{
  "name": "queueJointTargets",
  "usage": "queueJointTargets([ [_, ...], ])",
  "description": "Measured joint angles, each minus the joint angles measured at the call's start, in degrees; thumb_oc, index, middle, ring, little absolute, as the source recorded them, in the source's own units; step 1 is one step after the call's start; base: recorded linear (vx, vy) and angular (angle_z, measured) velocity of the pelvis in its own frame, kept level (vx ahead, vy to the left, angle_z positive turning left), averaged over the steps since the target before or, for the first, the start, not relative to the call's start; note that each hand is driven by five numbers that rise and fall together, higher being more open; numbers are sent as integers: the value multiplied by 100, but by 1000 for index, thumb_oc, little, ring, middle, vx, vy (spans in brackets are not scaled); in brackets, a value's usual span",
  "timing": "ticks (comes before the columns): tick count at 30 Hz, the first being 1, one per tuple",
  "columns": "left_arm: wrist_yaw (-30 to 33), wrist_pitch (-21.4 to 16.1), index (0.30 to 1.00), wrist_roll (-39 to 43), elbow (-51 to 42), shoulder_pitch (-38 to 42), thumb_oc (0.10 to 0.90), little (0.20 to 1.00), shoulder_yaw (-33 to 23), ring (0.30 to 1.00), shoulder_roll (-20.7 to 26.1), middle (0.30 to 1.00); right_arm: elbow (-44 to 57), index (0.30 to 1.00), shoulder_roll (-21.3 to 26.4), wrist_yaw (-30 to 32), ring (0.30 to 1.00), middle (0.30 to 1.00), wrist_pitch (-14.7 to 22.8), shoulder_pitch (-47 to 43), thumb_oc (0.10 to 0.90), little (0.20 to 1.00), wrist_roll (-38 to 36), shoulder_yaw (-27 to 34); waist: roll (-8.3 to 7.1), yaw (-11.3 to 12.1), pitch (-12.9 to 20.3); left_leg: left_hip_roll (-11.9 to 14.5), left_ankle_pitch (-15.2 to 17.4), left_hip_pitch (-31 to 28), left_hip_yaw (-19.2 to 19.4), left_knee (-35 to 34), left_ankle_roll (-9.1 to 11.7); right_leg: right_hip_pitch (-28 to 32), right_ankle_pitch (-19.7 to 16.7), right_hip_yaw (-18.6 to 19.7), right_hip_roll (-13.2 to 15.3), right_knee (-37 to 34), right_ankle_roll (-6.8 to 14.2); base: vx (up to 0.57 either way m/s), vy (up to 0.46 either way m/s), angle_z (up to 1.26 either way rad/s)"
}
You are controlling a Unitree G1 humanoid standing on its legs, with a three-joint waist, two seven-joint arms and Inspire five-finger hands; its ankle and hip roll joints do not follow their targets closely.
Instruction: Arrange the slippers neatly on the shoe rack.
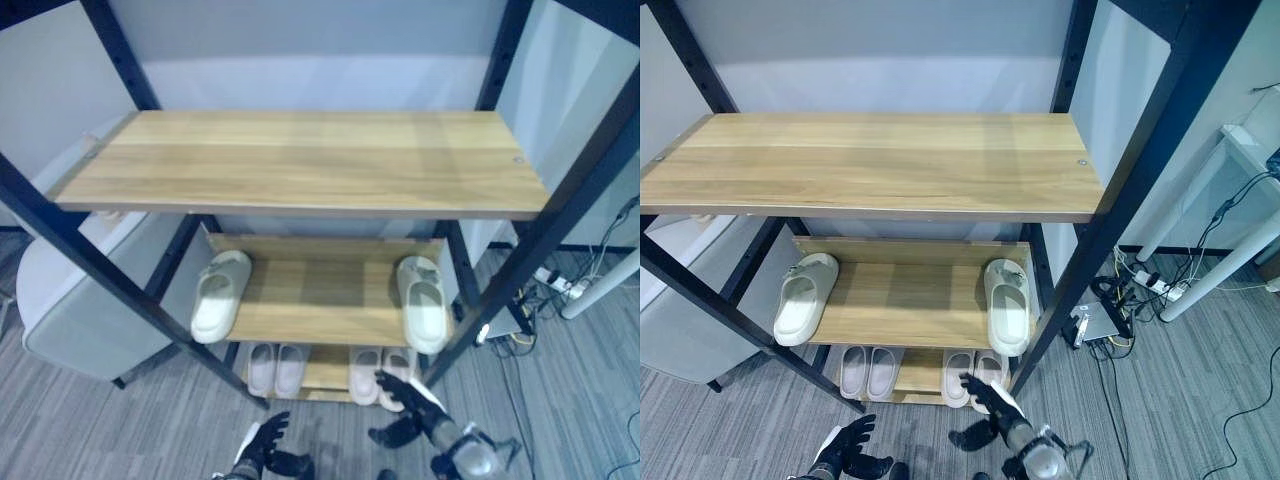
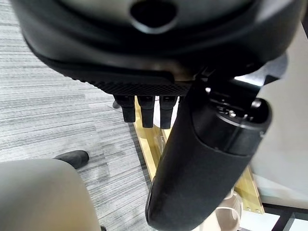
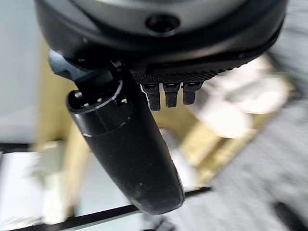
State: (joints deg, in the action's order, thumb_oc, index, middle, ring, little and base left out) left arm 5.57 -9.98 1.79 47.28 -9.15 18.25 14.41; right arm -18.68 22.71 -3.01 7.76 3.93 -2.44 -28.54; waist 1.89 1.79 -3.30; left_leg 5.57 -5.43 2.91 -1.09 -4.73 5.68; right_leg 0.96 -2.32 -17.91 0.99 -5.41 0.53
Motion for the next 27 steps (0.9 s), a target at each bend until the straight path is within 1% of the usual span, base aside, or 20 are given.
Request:
queueJointTargets([
  [3,3,0,900,1,1,9,800,900,1,900,0,900,82,900,-35,-21,900,900,-4,-236,800,900,-149,-60,4,25,1,-13,-1,-8,-59,17,0,33,3,-53,8,0,5,36,29,12],
  [4,8,0,900,6,20,-3,800,900,-5,900,2,900,68,900,-52,-23,900,900,-32,-281,800,900,-445,-199,7,75,-3,-28,0,-3,-83,2,0,50,5,-94,21,1,7,35,24,6],
  [6,15,6,900,6,157,90,800,900,7,900,-9,900,64,900,-38,-29,900,900,-98,-431,800,900,-791,-426,16,86,-5,-39,2,1,-89,-2,-2,81,5,-127,29,1,7,22,15,6],
  [9,45,4,900,12,165,181,800,900,4,900,-9,900,65,900,-101,-18,900,900,-204,-543,800,900,-1145,-577,11,189,-8,-58,6,6,-132,-4,-1,102,12,-146,40,1,13,19,15,7],
  [12,103,4,900,18,165,191,800,900,5,900,-9,900,70,900,-88,-20,900,900,-266,-693,800,900,-1314,-699,0,226,-12,-69,13,4,-164,-4,2,125,14,-189,51,0,16,21,14,8],
  [14,128,5,900,19,168,215,800,900,4,900,-10,900,117,900,-60,-13,900,900,-300,-799,800,900,-1366,-721,-12,311,-12,-72,16,7,-192,-5,5,137,14,-216,51,0,15,19,9,10],
  [16,147,5,900,23,167,202,800,900,-2,900,-8,900,278,900,-27,10,900,900,-299,-918,800,900,-1448,-720,-15,333,-11,-77,16,12,-222,-5,5,146,15,-250,53,1,15,12,7,8],
  [18,150,9,900,23,169,160,800,900,2,900,-9,900,717,900,-32,90,900,900,-282,-1139,800,900,-1586,-687,-17,334,-11,-80,15,13,-233,-4,4,148,16,-267,55,1,17,0,0,0],
  [21,151,15,900,24,169,135,800,900,2,900,-9,900,1071,900,-101,220,900,900,-93,-1462,800,900,-1687,-611,-36,329,-3,-81,13,11,-238,-4,1,153,13,-272,56,1,12,0,0,0],
  [24,163,15,900,32,170,150,800,900,-16,900,-3,900,1242,900,-191,338,900,900,50,-1916,800,900,-1667,-399,-85,342,3,-95,8,6,-265,-2,-6,170,8,-294,66,32,5,25,16,5],
  [26,169,17,900,41,170,150,800,900,-43,900,0,900,1257,900,-146,456,900,900,59,-2083,800,900,-1529,-310,-117,348,6,-103,-7,1,-279,-2,-26,170,7,-309,74,38,5,13,17,6],
  [27,173,29,900,167,171,154,800,900,-62,900,10,900,1259,900,-5,617,900,900,68,-2173,800,900,-1163,-100,-158,356,14,-120,-9,-1,-293,6,-31,170,7,-316,90,40,7,19,34,7],
])
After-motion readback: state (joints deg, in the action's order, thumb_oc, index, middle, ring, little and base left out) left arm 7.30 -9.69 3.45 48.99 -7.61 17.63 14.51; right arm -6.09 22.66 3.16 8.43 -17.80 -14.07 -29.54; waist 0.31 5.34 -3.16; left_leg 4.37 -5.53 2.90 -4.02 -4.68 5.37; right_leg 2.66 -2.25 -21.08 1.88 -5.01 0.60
